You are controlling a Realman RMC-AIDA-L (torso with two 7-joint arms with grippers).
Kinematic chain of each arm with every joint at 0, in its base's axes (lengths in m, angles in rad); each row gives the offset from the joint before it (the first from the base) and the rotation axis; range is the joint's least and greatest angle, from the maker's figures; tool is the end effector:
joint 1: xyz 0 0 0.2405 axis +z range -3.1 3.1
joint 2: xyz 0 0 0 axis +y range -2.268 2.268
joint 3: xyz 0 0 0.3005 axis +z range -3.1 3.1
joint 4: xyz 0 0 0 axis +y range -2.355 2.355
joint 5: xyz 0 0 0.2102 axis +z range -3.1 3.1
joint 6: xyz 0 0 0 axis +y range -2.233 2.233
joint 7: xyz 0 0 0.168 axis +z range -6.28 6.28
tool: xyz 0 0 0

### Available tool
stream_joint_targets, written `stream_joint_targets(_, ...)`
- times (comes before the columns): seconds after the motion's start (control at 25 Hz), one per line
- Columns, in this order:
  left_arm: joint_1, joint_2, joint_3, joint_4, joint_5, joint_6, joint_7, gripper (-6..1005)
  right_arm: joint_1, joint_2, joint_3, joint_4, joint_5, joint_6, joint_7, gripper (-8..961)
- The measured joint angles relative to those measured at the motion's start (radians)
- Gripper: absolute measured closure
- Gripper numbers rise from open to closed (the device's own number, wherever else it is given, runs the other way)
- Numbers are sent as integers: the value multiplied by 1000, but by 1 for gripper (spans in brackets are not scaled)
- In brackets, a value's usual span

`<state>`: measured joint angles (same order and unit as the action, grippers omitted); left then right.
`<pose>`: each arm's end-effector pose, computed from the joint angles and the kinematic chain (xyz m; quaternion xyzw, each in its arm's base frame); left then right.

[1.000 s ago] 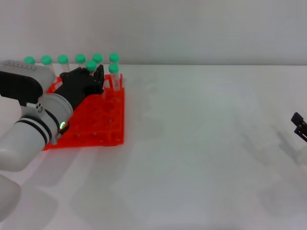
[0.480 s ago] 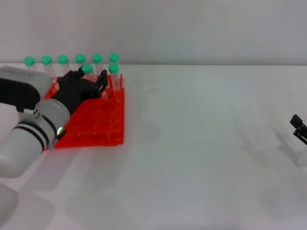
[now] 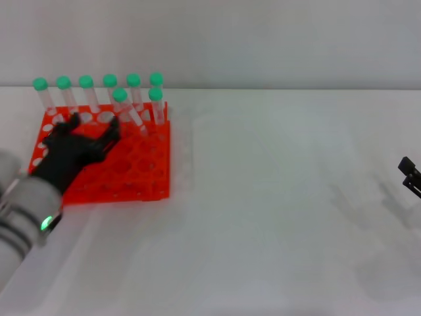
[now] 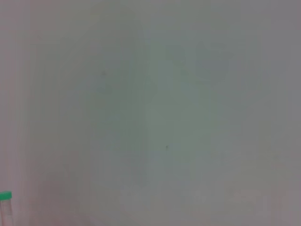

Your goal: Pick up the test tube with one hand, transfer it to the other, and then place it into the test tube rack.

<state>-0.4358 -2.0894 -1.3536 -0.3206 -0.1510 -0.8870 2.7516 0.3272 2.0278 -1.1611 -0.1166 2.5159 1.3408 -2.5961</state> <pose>-0.3349 0.3996 -0.0621 -0.7360 -0.2903 -0.3094 0.5275 0.3824 0.3256 -0.0156 -0.7494 0.2409 0.3507 0.5074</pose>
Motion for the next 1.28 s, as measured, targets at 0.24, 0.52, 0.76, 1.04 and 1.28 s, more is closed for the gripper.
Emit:
stream_joint_targets(0.24,174,0,-4,72,-128,-343,-10,184,-9,0,12,0,3,-2,-16,120)
stream_joint_targets(0.52,282,-4,-2,220,-205,-595,-65,189,-16,0,81,24,5,12,-90,120)
stream_joint_targets(0.76,315,-7,-5,238,-206,-642,-91,193,-16,0,139,53,7,38,-94,119)
stream_joint_targets(1.04,325,-8,13,249,-192,-654,-86,197,-16,0,170,82,8,51,-97,117)
stream_joint_targets(1.28,320,-7,48,248,-171,-656,-89,196,-16,0,212,110,15,72,-99,116)
